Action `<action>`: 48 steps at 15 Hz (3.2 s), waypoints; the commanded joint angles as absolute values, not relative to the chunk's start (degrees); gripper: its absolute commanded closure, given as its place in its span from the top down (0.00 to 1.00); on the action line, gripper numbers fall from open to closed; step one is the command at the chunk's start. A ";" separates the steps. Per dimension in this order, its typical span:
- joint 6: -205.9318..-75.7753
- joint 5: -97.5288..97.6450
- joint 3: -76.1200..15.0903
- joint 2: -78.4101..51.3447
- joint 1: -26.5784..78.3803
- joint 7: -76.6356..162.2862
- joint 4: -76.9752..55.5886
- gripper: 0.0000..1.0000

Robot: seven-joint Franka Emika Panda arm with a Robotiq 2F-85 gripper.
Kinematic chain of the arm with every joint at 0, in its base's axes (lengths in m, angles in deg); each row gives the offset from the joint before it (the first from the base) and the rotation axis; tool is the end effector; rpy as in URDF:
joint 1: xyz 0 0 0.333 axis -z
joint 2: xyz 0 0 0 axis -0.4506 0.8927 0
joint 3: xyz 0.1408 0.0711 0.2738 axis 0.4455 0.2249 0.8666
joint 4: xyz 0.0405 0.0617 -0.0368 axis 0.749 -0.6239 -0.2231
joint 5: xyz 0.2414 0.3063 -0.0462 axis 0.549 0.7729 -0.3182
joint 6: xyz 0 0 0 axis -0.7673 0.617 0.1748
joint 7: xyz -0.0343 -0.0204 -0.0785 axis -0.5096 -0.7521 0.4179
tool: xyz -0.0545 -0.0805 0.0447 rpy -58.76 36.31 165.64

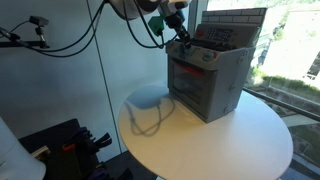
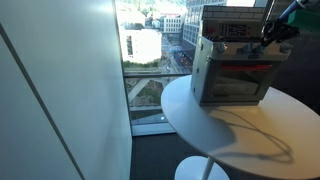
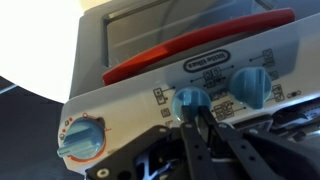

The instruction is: Turn the third knob from the left clockwise

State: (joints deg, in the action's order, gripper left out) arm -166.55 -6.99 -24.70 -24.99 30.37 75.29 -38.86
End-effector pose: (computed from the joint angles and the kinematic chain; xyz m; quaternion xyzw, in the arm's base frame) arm 0.6025 -0.0105 0.4458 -0.9199 0.2508 -0.2985 0.0415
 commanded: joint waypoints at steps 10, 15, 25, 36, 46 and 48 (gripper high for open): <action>-173.90 -7.71 -26.71 -28.01 30.95 96.92 -43.55 0.04; -177.51 -8.64 -27.26 -28.58 30.91 103.33 -45.40 0.04; -180.11 -9.63 -27.90 -30.77 31.05 107.36 -47.11 0.60; -167.72 -2.54 -28.58 -40.80 26.99 90.15 -51.72 1.00; -143.30 3.39 -26.80 -49.88 29.39 71.73 -51.44 1.00; -138.52 2.98 -26.58 -51.08 29.72 69.71 -51.27 1.00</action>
